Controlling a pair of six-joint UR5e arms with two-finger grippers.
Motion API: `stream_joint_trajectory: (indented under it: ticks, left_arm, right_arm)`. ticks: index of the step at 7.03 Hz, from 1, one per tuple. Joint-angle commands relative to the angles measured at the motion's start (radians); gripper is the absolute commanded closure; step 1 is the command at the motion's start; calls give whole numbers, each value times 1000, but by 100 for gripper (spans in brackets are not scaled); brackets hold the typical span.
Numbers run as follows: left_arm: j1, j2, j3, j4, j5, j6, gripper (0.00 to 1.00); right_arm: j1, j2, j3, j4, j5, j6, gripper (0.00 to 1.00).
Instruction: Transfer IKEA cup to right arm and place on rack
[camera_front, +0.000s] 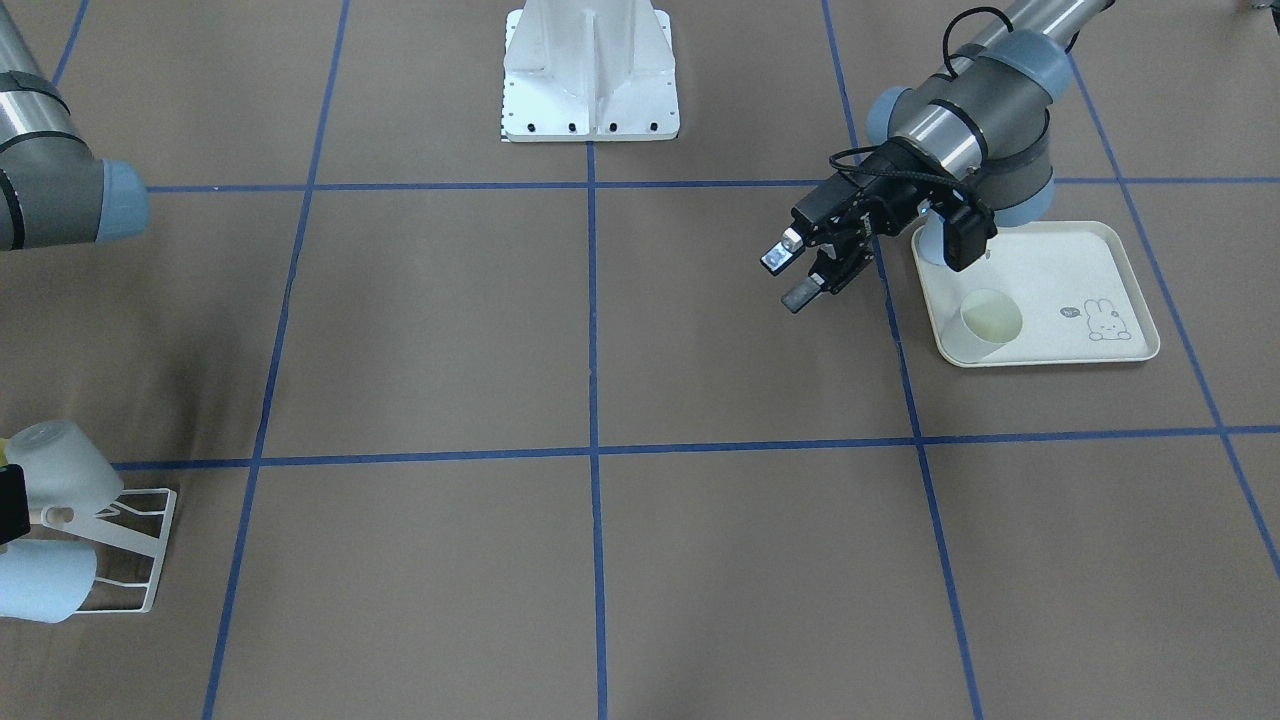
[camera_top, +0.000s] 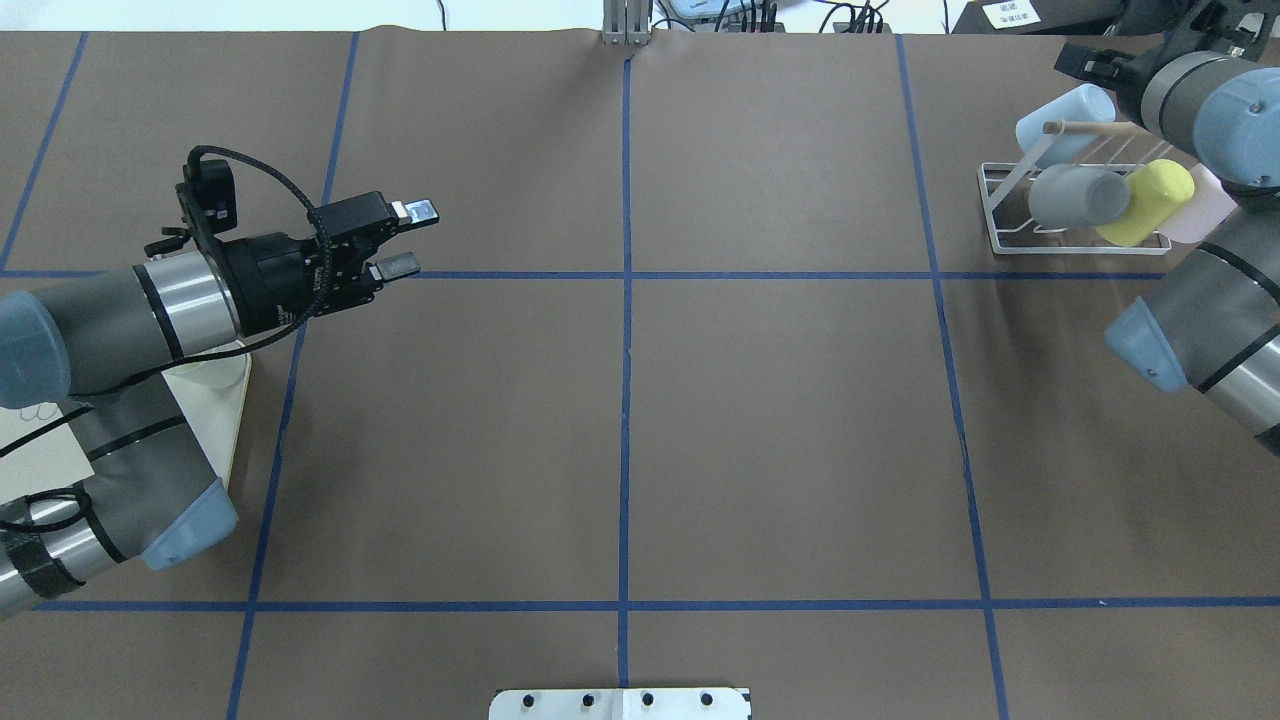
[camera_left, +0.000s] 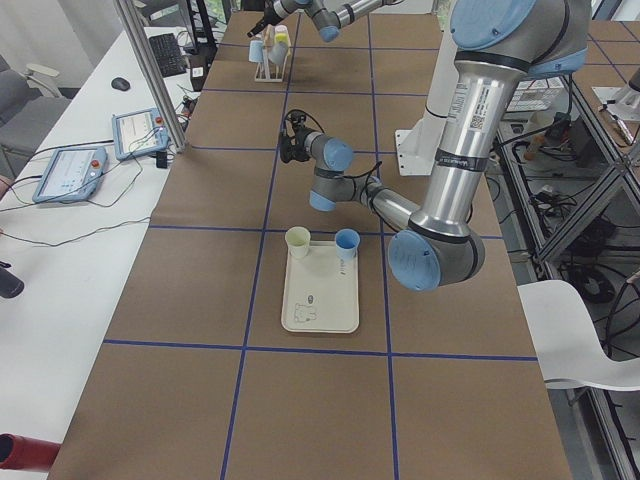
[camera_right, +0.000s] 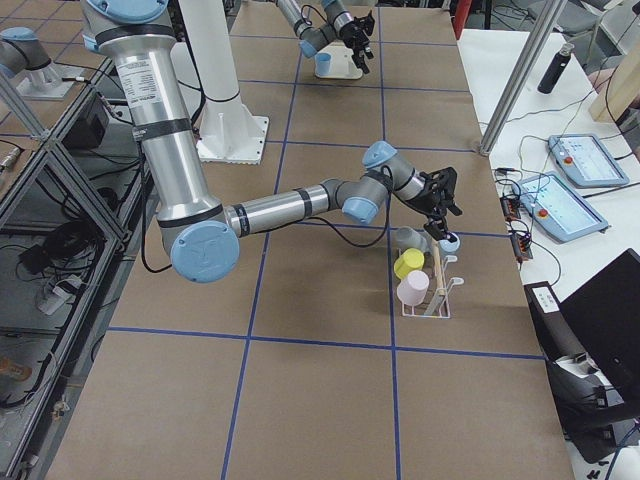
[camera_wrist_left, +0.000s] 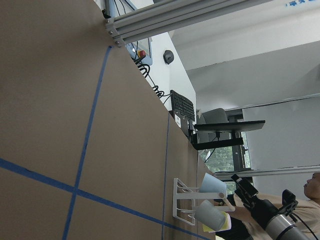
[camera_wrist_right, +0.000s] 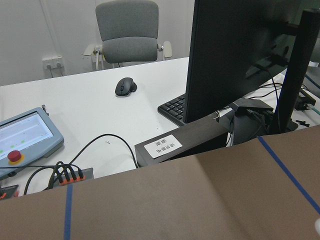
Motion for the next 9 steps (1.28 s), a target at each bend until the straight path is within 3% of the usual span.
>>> stream_joint_trajectory:
  ticks: [1, 4, 6, 9]
  left_arm:
    - [-105, 122, -2, 18, -115, 218, 0]
    - [-418, 164, -23, 265, -372, 544, 0]
    - [-434, 239, -38, 407, -400, 782, 0]
    - [-284, 284, -46, 529, -406, 815, 3]
  right_arm:
    - [-27, -64, 110, -2, 5, -3, 0]
    - [-82, -87, 153, -2, 4, 7, 0]
    - [-114, -87, 164, 0, 7, 10, 0]
    - [-134, -122, 237, -2, 54, 13, 0]
